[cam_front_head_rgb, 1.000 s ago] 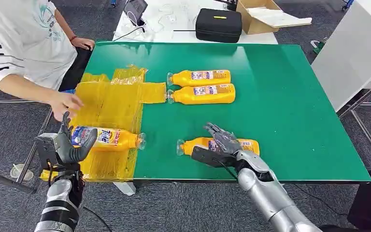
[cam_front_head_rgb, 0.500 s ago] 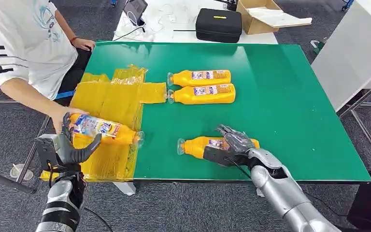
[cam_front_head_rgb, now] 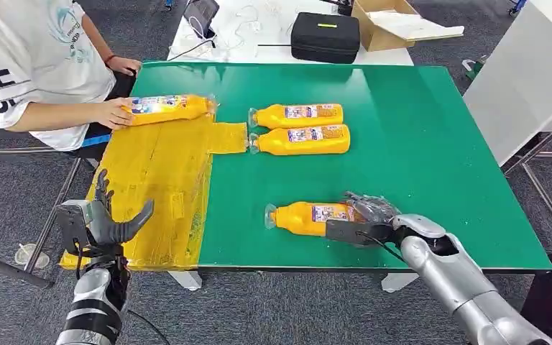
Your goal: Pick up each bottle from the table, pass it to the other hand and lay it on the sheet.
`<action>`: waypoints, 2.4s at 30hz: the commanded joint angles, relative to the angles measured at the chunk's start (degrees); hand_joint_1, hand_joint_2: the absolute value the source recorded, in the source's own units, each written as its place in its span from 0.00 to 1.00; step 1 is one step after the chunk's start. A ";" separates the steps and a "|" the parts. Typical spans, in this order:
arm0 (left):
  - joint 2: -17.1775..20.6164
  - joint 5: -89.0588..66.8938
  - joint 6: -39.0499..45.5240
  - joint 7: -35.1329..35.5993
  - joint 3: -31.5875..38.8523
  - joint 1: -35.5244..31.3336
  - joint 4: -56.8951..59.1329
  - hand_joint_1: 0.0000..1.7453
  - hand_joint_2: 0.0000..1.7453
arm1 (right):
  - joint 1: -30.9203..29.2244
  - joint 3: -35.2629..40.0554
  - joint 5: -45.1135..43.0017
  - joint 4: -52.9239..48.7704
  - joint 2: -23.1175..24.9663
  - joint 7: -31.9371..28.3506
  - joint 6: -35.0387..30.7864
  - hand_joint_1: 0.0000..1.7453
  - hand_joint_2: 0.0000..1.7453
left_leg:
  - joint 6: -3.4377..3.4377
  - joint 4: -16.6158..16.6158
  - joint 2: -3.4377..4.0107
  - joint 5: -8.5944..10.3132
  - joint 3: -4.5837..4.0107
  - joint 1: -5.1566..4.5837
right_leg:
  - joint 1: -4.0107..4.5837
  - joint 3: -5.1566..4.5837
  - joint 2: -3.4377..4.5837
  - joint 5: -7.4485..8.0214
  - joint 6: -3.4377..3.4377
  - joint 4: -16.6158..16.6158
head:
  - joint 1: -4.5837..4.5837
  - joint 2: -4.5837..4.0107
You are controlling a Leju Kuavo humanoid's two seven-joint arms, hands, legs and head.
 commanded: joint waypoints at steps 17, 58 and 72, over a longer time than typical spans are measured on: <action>-4.92 6.57 -13.01 4.64 -4.25 2.11 -3.11 0.00 1.00 | 15.88 -19.29 1.76 -14.73 26.00 -17.11 -49.09 1.00 1.00 | -0.02 -0.02 0.18 -0.14 0.18 0.08 | 0.11 0.11 0.07 -0.11 -0.14 -0.01 | 0.00 0.02; -1.32 22.44 -33.01 9.78 -27.49 1.68 -5.62 0.00 1.00 | 7.96 -9.68 -3.54 21.41 38.10 -33.37 -41.82 1.00 1.00 | -0.02 -0.07 0.11 -0.05 0.03 0.06 | 0.05 -0.01 0.03 -0.06 -0.09 -0.04 | 0.04 0.00; -1.63 20.15 -30.23 10.16 -28.98 0.34 -1.47 0.00 1.00 | 6.66 -5.26 -1.56 25.81 40.09 -30.81 -41.82 1.00 1.00 | -0.02 -0.06 0.13 -0.10 0.13 0.09 | 0.09 0.08 0.01 -0.10 -0.12 -0.05 | 0.02 0.00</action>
